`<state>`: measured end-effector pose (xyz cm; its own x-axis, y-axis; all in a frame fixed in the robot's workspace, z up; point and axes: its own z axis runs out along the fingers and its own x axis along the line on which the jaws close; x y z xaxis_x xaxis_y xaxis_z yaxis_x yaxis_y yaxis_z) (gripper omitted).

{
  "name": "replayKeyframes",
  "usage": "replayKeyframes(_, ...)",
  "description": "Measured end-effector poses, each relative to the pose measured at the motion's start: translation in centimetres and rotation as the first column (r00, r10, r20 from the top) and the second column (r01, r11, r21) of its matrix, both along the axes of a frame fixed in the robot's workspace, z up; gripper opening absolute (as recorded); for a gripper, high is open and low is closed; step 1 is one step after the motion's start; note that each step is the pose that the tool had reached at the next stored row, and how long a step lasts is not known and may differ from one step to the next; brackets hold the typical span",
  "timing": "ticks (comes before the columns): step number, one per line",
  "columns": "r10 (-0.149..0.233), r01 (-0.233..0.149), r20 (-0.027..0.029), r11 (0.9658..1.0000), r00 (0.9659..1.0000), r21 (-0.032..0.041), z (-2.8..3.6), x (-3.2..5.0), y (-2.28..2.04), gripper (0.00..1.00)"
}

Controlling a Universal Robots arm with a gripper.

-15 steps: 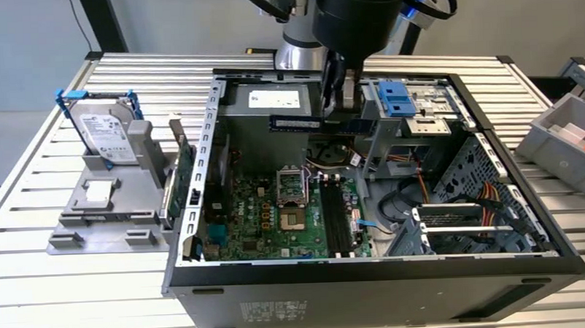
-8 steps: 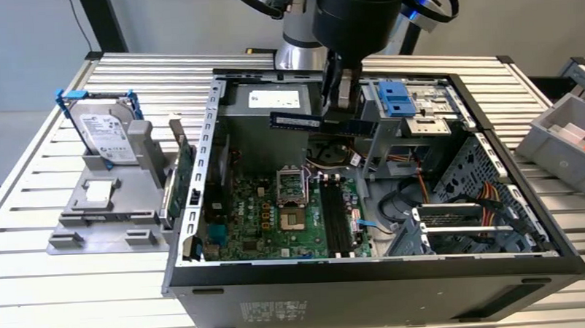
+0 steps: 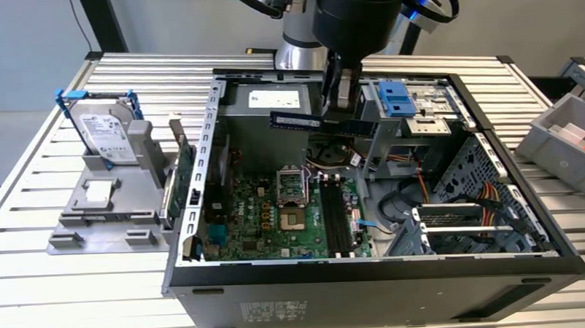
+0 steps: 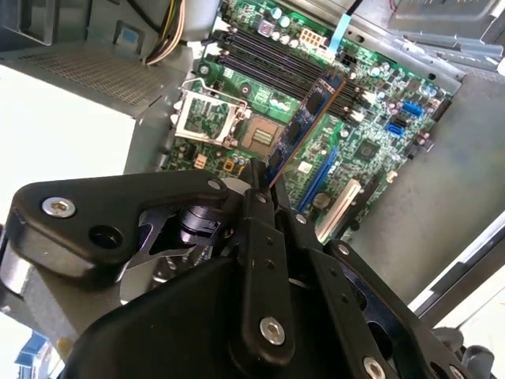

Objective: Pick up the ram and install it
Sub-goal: 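Pick up the ram and move it above insertion slot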

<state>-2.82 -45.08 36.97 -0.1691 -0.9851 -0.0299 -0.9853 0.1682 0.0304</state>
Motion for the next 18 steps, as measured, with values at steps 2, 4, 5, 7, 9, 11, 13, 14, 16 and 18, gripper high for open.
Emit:
replayKeyframes(2,-0.003,0.003,0.0001,1.0000,1.0000,0.0000,0.00,0.00,0.00,0.00)
replayKeyframes(4,-0.006,0.006,0.0001,1.0000,1.0000,0.0000,0.00,0.00,0.00,0.00)
replayKeyframes(5,-0.007,0.007,0.0001,1.0000,1.0000,0.0000,0.00,0.00,0.00,0.00)
replayKeyframes(7,-0.009,0.009,0.0000,1.0000,1.0000,0.0000,0.00,0.00,0.00,0.00)
replayKeyframes(9,-0.015,0.015,0.0000,0.9999,0.9999,0.0000,0.00,0.00,0.00,0.00)
replayKeyframes(11,-0.036,0.036,0.0000,0.9993,0.9993,0.0000,0.00,0.00,0.00,0.00)
replayKeyframes(13,-0.060,0.060,0.0000,0.9982,0.9982,0.0000,0.00,0.00,0.00,0.00)
replayKeyframes(14,-0.068,0.068,-0.0001,0.9977,0.9977,0.0000,0.00,0.00,0.00,0.00)
replayKeyframes(16,-0.083,0.083,-0.0001,0.9965,0.9965,-0.0001,0.00,0.00,0.00,0.00)
replayKeyframes(18,-0.096,0.096,-0.0001,0.9954,0.9954,0.0000,0.00,0.00,0.00,0.00)
